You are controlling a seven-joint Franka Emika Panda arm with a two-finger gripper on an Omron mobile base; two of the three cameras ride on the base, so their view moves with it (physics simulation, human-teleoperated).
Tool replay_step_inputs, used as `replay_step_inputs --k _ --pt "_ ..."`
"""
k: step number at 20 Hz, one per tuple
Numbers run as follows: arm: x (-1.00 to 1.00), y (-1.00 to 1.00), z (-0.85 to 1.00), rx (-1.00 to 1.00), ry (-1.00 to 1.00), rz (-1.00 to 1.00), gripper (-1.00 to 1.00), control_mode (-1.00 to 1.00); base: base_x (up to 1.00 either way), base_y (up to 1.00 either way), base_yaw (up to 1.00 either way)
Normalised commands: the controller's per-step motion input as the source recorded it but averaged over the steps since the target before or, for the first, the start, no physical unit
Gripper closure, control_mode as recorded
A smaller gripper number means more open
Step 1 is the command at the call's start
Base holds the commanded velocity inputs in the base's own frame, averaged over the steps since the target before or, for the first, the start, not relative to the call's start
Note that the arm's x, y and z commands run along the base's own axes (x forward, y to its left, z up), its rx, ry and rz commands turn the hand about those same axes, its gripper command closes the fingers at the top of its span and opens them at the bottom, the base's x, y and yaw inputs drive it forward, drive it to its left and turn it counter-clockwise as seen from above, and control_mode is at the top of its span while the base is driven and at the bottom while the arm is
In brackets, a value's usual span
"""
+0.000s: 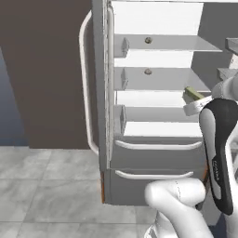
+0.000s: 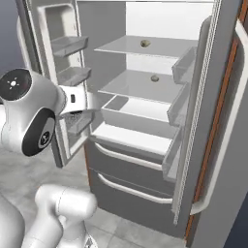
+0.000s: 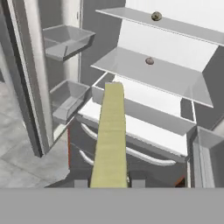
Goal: Pick the egg and butter from the fridge and place them by the bowl for mixing.
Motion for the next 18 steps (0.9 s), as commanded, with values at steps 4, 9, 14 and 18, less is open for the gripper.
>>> replay_step_inputs --k 4,9,14,18 --pt "0.0 0.0 0.0 0.0 0.0 0.0 1.0 1.0 -1.0 0.04 0.51" --pt "0.0 0.0 0.0 0.0 0.0 0.0 1.0 1.0 -0.94 0.0 0.67" --pt "0.0 0.0 0.0 0.0 0.0 0.0 1.0 1.0 -0.45 0.0 0.87" --pt "0.0 0.0 0.0 0.0 0.0 0.0 1.0 1.0 -0.17 0.0 0.97"
